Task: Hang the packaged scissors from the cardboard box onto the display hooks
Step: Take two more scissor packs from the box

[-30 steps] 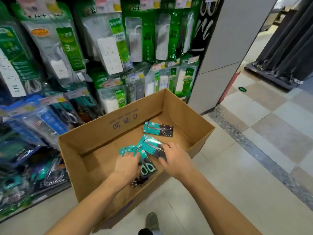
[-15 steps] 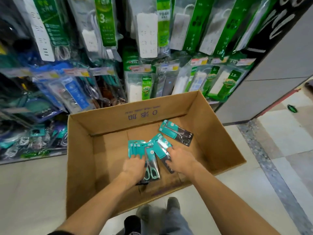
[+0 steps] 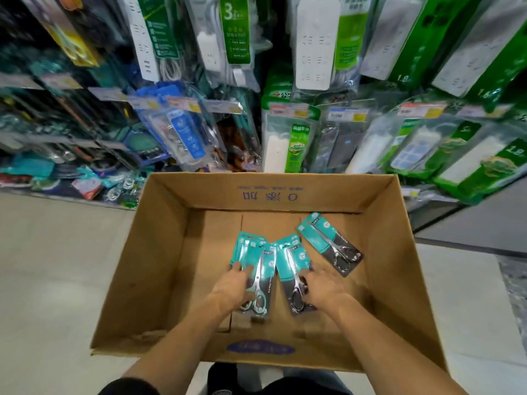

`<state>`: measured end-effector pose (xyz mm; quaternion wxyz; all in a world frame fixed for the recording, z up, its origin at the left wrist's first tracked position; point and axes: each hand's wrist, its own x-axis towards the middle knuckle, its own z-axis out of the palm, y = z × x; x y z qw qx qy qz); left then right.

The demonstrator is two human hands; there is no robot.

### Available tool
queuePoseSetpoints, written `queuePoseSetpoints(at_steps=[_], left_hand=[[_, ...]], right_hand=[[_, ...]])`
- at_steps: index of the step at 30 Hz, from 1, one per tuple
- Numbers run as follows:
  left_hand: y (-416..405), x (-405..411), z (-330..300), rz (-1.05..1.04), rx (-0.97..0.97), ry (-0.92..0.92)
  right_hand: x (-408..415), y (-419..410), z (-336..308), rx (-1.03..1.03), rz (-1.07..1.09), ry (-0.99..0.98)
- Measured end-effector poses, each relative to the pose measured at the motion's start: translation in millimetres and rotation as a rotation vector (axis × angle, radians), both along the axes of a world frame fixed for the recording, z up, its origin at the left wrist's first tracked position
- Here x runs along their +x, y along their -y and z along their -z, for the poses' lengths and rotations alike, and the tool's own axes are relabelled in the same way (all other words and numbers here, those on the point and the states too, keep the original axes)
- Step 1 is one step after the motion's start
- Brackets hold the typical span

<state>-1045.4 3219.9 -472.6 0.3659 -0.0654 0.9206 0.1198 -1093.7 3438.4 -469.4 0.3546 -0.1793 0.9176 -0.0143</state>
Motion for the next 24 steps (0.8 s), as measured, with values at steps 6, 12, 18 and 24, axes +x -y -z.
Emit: queuePoseSetpoints(at_steps=[6, 12, 18, 24], left_hand=[[-4.7, 5.2, -9.4, -0.177, 0.040, 0.059], [-0.1, 12.5, -21.6, -0.284, 0.102, -0.024], [10.0, 15.7, -28.5, -0.411, 0.197, -0.015], [26.8, 24.9, -38.1, -0.498, 0.357, -0.127]], right_hand=[[-13.0, -18.4, 6.4, -0.137, 0.068, 0.021], [-15.4, -29.3, 14.8, -0.247, 0.264, 0.145], [-19.7, -32.6, 12.3, -0.391, 0.420, 0.234], [-29.3, -44.5, -1.3, -0.543, 0.480, 0.212]])
